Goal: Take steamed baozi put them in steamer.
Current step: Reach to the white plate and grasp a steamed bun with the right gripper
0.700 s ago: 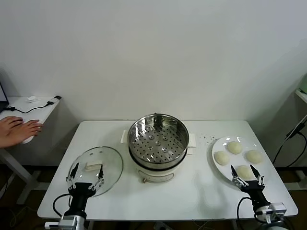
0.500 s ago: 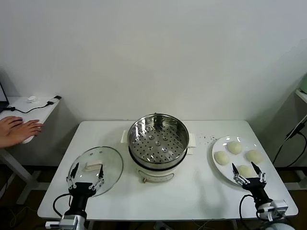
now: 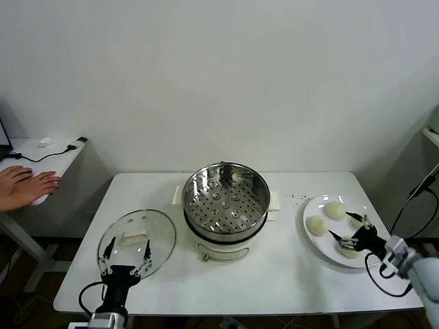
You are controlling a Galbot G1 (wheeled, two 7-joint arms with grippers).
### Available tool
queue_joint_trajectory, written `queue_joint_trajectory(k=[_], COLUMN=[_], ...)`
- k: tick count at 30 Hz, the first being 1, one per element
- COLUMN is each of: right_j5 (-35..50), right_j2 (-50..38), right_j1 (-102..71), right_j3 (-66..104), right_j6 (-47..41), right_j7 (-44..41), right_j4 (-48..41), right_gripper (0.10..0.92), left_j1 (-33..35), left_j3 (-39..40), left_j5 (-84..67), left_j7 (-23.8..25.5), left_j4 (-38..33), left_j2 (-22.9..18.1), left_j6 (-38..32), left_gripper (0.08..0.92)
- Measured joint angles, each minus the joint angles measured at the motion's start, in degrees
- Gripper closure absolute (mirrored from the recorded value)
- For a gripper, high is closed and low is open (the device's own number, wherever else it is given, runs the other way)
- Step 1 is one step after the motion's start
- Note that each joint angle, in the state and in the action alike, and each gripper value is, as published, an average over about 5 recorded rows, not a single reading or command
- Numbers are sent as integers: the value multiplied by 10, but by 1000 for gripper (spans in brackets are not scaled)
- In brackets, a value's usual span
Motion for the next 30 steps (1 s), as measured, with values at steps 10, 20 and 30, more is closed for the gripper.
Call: queue_joint_trajectory(k=[10,20,30], right_j5=[-117,-221,-320], right_j2=[-36,35,128], right_j1=[301,475,526], right_j3=[-270,-386,-384], right_j6=[71,134,172], right_j7=[-126,-178,-191], right_j4=[-184,-370,-508], right_gripper=[203,203,203], left_j1=[10,14,16], left_j3=[-2,-4,-11], left_j5=[-5,-4,-4], left_j7=[-4,-6,-7], left_j4=[-3,-2,2], left_j2=[-2,-2,-1], left_j6=[-2,-2,-2], left_gripper=[177,177,177])
